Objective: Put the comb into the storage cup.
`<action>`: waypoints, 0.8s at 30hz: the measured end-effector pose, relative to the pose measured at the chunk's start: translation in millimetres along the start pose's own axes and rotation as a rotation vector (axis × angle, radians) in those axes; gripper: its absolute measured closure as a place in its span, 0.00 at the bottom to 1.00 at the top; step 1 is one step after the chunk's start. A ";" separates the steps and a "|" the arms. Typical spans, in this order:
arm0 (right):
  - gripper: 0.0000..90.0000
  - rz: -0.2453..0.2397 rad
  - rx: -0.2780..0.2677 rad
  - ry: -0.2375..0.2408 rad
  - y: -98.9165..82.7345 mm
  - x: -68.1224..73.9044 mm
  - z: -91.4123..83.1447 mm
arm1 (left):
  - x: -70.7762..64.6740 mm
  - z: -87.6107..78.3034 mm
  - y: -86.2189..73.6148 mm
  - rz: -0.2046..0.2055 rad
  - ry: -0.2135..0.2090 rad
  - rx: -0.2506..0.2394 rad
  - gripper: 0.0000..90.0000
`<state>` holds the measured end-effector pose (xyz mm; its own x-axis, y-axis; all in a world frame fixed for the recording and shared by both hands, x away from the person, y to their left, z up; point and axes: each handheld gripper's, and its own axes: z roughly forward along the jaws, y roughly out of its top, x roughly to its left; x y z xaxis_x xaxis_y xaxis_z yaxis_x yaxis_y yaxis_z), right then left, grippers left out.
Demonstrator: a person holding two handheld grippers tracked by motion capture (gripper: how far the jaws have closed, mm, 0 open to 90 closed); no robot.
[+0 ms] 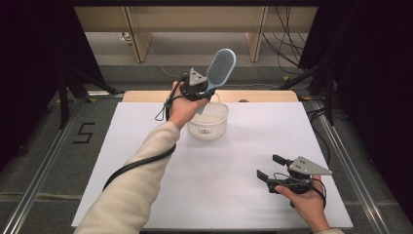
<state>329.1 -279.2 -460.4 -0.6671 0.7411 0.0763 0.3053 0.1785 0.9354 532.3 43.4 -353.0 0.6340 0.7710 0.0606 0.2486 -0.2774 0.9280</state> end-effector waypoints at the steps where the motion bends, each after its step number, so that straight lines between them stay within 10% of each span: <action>1: 0.18 0.000 0.000 0.000 -0.1 -0.1 0.1 | -0.2 0.6 -0.7 0.004 -0.001 0.001 0.77; 24: 0.18 0.005 -0.002 0.005 -0.2 -0.2 0.2 | 3.6 10.0 -9.1 -0.001 -0.011 -0.007 0.77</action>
<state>329.3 -279.3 -460.7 -0.6686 0.7390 0.0827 0.3072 0.1733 0.9357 539.7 43.0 -364.9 0.6419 0.7647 0.0560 0.2442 -0.2732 0.9305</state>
